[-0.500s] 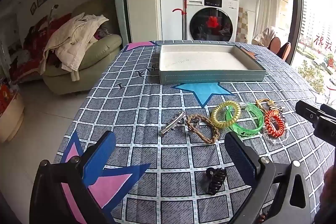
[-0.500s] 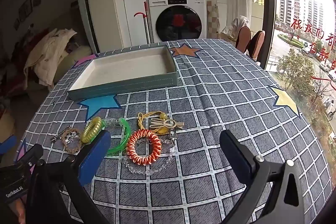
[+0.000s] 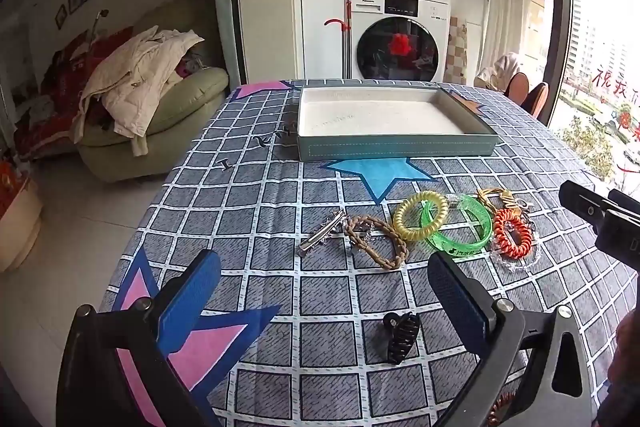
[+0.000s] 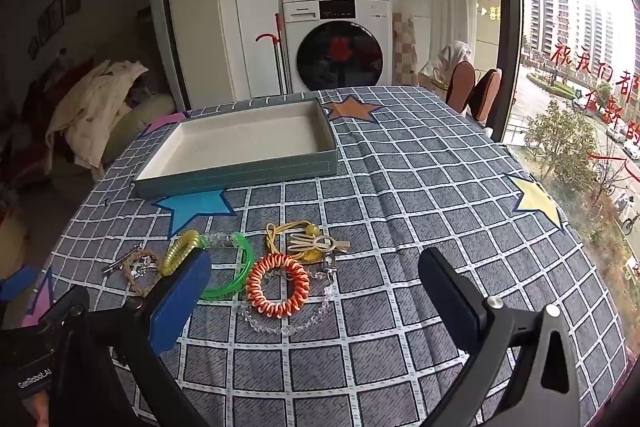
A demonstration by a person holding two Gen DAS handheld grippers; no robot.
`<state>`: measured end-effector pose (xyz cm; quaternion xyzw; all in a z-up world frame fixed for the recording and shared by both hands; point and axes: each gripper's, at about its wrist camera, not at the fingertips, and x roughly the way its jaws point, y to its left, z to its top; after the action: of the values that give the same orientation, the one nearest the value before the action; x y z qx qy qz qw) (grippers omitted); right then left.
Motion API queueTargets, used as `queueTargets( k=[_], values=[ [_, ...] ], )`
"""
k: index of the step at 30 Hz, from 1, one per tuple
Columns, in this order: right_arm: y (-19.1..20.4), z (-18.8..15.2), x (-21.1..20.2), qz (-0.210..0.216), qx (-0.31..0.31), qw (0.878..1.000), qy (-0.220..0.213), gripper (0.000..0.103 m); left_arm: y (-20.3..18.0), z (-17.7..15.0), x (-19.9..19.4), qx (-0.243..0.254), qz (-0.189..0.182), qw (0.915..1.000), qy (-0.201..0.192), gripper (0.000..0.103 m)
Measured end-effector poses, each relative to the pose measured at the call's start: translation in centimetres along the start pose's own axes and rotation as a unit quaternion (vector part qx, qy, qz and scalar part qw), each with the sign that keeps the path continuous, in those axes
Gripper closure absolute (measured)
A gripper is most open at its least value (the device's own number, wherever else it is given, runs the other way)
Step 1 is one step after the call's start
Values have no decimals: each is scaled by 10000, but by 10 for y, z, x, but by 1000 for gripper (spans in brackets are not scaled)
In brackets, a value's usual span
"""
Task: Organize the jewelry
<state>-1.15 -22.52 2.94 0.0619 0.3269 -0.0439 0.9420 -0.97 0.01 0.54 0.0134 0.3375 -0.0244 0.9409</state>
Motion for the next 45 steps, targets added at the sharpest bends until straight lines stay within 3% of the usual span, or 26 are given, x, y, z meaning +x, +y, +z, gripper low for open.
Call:
queueTargets(
  k=[45],
  values=[
    [4,2,-8,33,-19,9999,-163,0,7,-1,0,-113,57,9999,-15,0]
  ],
)
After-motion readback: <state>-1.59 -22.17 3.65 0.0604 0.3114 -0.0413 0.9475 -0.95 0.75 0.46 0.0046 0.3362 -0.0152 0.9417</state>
